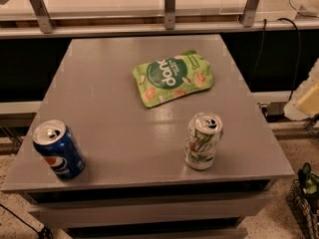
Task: Knock 7up can over
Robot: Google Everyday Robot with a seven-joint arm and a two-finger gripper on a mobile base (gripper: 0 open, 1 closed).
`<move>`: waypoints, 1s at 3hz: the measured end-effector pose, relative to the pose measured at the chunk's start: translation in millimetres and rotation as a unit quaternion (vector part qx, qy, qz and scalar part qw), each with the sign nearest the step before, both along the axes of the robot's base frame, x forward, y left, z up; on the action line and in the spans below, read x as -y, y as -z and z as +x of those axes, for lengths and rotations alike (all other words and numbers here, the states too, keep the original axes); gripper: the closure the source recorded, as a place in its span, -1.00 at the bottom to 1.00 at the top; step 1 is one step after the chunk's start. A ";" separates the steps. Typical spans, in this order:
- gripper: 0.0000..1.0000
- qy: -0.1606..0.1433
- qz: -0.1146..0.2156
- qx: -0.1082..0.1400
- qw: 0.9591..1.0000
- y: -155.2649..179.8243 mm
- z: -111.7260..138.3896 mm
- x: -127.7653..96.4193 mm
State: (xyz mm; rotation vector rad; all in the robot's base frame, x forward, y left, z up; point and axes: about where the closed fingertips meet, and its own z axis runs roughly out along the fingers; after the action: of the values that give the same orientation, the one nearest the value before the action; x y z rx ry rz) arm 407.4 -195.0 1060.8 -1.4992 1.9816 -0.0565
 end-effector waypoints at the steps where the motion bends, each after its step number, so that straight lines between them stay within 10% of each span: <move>1: -1.00 -0.001 0.087 -0.038 0.995 34.2 1.7 6.2; 3: -1.00 -0.024 0.202 -0.033 0.978 51.4 -8.9 -4.0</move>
Offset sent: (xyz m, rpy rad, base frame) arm -0.0161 0.0121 -0.0717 0.7207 0.0636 0.1044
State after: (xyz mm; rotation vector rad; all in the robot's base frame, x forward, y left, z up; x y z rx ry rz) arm 398.5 -191.0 1009.4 -1.2921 1.8664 0.3998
